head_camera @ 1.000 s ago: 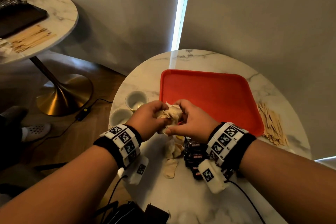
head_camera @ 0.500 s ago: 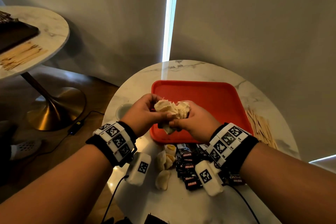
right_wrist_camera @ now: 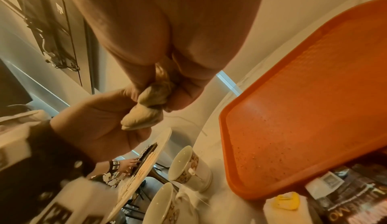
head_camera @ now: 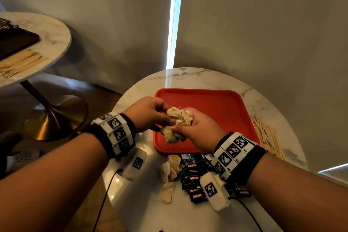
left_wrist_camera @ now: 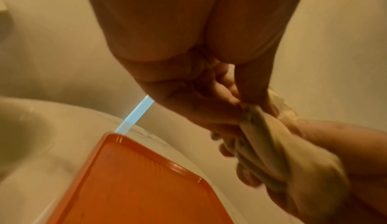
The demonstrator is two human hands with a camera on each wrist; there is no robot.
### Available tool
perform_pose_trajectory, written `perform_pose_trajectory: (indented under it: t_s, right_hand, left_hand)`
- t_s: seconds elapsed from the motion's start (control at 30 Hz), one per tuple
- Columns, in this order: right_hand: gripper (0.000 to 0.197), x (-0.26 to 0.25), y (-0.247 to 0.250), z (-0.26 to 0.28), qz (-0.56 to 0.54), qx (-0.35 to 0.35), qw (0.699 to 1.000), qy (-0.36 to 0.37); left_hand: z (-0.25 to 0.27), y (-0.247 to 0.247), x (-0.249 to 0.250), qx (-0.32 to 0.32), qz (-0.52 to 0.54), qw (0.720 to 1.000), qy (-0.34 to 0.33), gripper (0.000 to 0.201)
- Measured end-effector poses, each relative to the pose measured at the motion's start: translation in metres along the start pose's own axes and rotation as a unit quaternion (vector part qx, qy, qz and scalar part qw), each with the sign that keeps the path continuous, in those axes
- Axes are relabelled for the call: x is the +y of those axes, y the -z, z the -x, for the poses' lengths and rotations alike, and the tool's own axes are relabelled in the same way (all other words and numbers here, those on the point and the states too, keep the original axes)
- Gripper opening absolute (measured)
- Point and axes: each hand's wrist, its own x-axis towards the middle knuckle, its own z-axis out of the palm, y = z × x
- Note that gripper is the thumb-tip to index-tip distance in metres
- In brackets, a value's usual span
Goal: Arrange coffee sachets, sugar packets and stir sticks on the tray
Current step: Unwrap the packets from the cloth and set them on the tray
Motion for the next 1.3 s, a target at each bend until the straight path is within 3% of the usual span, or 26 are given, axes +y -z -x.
perform_pose_trajectory:
  t_s: [0.23, 0.37, 0.5, 0.57, 0.67, 0.73, 0.8, 0.9, 1.0, 1.07, 1.13, 1.3]
  right_hand:
    - [0.026, -0.013, -0.007, -0.007, -0.055, 0.042, 0.998, 0.011]
    - [0.024, -0.024, 0.003, -0.011, -0.058, 0.050, 0.997, 0.022]
    - [0.024, -0.035, 0.022, -0.013, -0.083, 0.053, 0.994, 0.037]
    - [0.023, -0.039, 0.039, -0.019, -0.099, 0.067, 0.992, 0.042]
    - [0.032, -0.045, 0.068, -0.029, -0.117, 0.072, 0.989, 0.057]
    - [0.025, -0.046, 0.082, -0.036, -0.104, 0.063, 0.990, 0.068]
    - [0.012, -0.051, 0.090, -0.043, -0.090, 0.039, 0.992, 0.076]
    - [0.014, -0.063, 0.099, -0.046, 0.000, -0.001, 0.995, 0.098]
    - [0.013, -0.076, 0.105, -0.042, 0.128, 0.014, 0.986, 0.110]
    - [0.009, -0.077, 0.105, -0.042, 0.223, 0.027, 0.966, 0.126]
    - [0.017, -0.071, 0.101, -0.046, 0.305, 0.047, 0.941, 0.140]
    - [0.027, -0.034, 0.078, -0.039, 0.319, 0.061, 0.931, 0.165]
  left_hand:
    - [-0.029, 0.038, 0.046, -0.127, -0.152, 0.980, 0.037, 0.015]
    - [-0.047, 0.047, 0.071, -0.178, -0.181, 0.966, 0.038, 0.013]
    - [-0.064, 0.044, 0.103, -0.183, -0.196, 0.963, 0.001, 0.018]
    - [-0.073, 0.034, 0.110, -0.167, -0.154, 0.973, -0.035, 0.026]
    - [-0.080, 0.004, 0.099, -0.139, 0.045, 0.987, -0.073, 0.035]
    - [-0.081, -0.018, 0.089, -0.106, 0.190, 0.974, -0.065, 0.054]
    - [-0.079, -0.031, 0.083, -0.136, 0.263, 0.953, -0.057, 0.050]
    - [-0.075, -0.038, 0.079, -0.166, 0.267, 0.945, -0.092, 0.031]
    - [-0.078, -0.042, 0.078, -0.135, 0.272, 0.943, -0.136, 0.035]
    - [-0.075, -0.045, 0.076, -0.110, 0.255, 0.950, -0.145, 0.030]
    - [-0.070, -0.047, 0.069, -0.088, 0.262, 0.951, -0.141, 0.025]
    - [-0.052, -0.066, 0.035, -0.090, 0.285, 0.943, -0.144, 0.020]
